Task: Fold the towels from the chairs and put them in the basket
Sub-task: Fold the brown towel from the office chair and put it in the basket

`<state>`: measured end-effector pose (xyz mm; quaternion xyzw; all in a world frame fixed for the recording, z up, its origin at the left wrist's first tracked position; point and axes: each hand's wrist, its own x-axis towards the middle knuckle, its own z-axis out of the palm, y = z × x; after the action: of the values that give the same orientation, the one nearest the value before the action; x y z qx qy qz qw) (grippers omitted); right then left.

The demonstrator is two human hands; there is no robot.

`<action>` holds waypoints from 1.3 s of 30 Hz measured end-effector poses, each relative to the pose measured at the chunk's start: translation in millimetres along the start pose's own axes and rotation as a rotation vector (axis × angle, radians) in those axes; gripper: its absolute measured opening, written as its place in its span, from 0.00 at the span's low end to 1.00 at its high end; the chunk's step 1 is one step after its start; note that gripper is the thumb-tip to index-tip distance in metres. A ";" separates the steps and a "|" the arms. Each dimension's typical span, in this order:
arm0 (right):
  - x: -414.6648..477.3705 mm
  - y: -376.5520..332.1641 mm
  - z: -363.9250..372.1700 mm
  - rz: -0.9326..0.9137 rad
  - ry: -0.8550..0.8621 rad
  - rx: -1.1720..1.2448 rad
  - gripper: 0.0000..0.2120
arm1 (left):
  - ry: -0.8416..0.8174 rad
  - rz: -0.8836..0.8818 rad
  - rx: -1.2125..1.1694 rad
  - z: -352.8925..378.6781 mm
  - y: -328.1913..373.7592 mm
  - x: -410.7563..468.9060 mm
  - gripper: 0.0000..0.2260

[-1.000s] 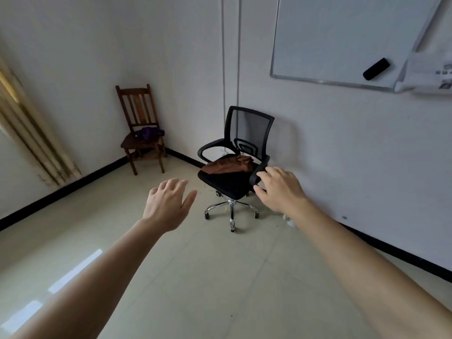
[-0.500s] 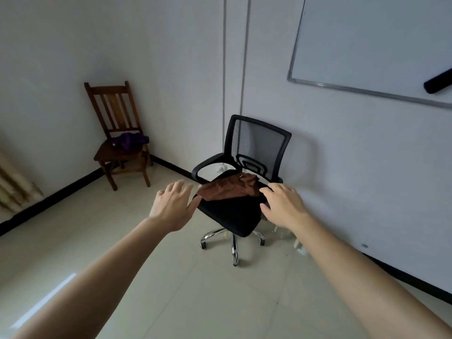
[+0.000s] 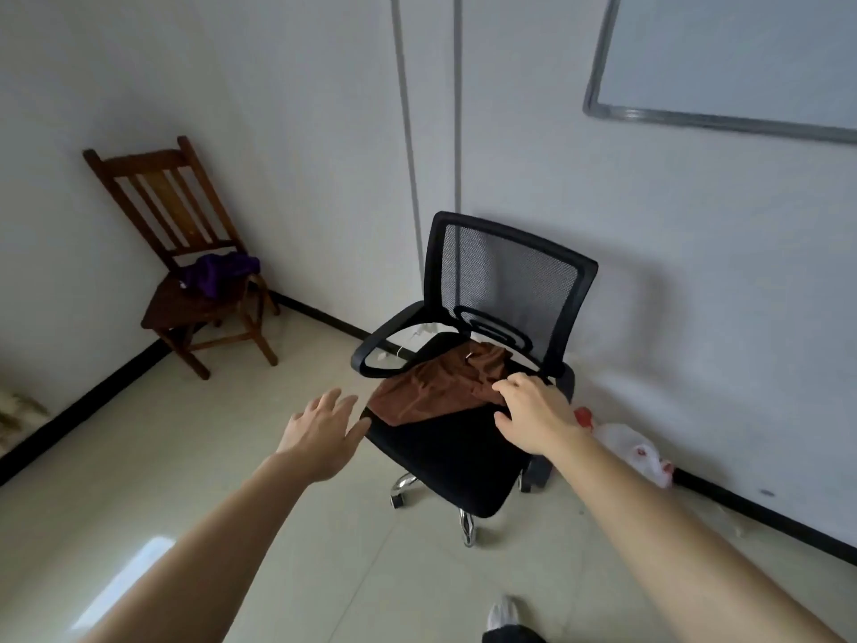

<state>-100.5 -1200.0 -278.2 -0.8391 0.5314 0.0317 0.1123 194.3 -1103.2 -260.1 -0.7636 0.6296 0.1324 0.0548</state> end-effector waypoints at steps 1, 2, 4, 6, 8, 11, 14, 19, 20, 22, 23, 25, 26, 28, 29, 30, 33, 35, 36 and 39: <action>19.6 2.2 0.6 -0.007 -0.017 0.011 0.23 | -0.015 0.002 0.014 -3.1 -1.6 15.6 0.27; 41.0 2.7 1.8 -0.013 -0.029 0.016 0.23 | -0.028 0.010 0.028 -6.5 -4.5 33.8 0.27; 78.9 2.1 5.0 -0.008 -0.047 0.039 0.22 | -0.038 0.016 0.027 -13.5 -9.7 67.1 0.27; 115.6 -2.6 16.0 0.020 -0.075 0.099 0.23 | -0.055 0.042 0.022 -15.1 -17.3 104.5 0.26; 144.3 -10.4 33.3 0.032 -0.104 0.131 0.23 | -0.084 0.090 0.030 -10.7 -25.9 136.9 0.25; 185.9 -29.0 70.7 0.060 -0.171 0.182 0.23 | -0.190 0.120 0.016 13.0 -47.8 189.5 0.24; 214.7 -46.2 113.7 0.172 -0.190 0.257 0.23 | -0.325 0.148 -0.037 52.3 -71.5 240.0 0.22; 253.3 -94.8 215.3 0.374 -0.278 0.362 0.23 | -0.578 0.054 -0.198 145.6 -126.5 324.8 0.22; 259.4 -105.1 236.6 0.406 -0.283 0.378 0.24 | -0.613 0.022 -0.230 165.7 -136.0 341.8 0.23; 269.1 -124.4 275.7 0.445 -0.264 0.406 0.25 | -0.652 -0.067 -0.297 199.7 -149.9 371.9 0.24; 274.5 -133.0 292.9 0.449 -0.255 0.412 0.25 | -0.648 -0.121 -0.338 215.1 -155.3 386.7 0.24; 287.9 -148.4 331.2 0.453 -0.236 0.411 0.26 | -0.626 -0.234 -0.441 254.3 -166.8 421.0 0.23; 293.4 -154.4 348.9 0.441 -0.213 0.402 0.27 | -0.609 -0.288 -0.511 274.8 -172.4 436.0 0.22; 302.6 -162.6 372.1 0.403 -0.157 0.359 0.31 | -0.591 -0.399 -0.686 297.0 -175.5 455.3 0.19; 306.7 -164.8 385.4 0.383 -0.142 0.321 0.33 | -0.604 -0.445 -0.761 304.7 -174.0 461.7 0.18; 310.8 -166.4 397.4 0.371 -0.125 0.281 0.35 | -0.620 -0.470 -0.823 314.6 -173.7 468.1 0.16; 317.7 -165.5 416.6 0.378 -0.021 0.197 0.29 | -0.584 -0.412 -0.853 329.6 -168.3 474.0 0.05; 316.8 -159.1 425.7 0.390 0.135 0.172 0.16 | -0.499 -0.345 -0.839 340.6 -168.8 471.5 0.05; 315.3 -155.1 426.0 0.387 0.185 0.165 0.12 | -0.476 -0.326 -0.839 343.3 -169.6 469.2 0.03; 305.5 -144.1 417.0 0.490 0.242 0.272 0.10 | -0.491 -0.285 -0.837 337.4 -168.2 454.5 0.05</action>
<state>189.0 -1318.5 -714.2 -0.6610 0.7267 -0.1138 0.1483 391.7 -1415.2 -720.9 -0.7448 0.3807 0.5402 -0.0922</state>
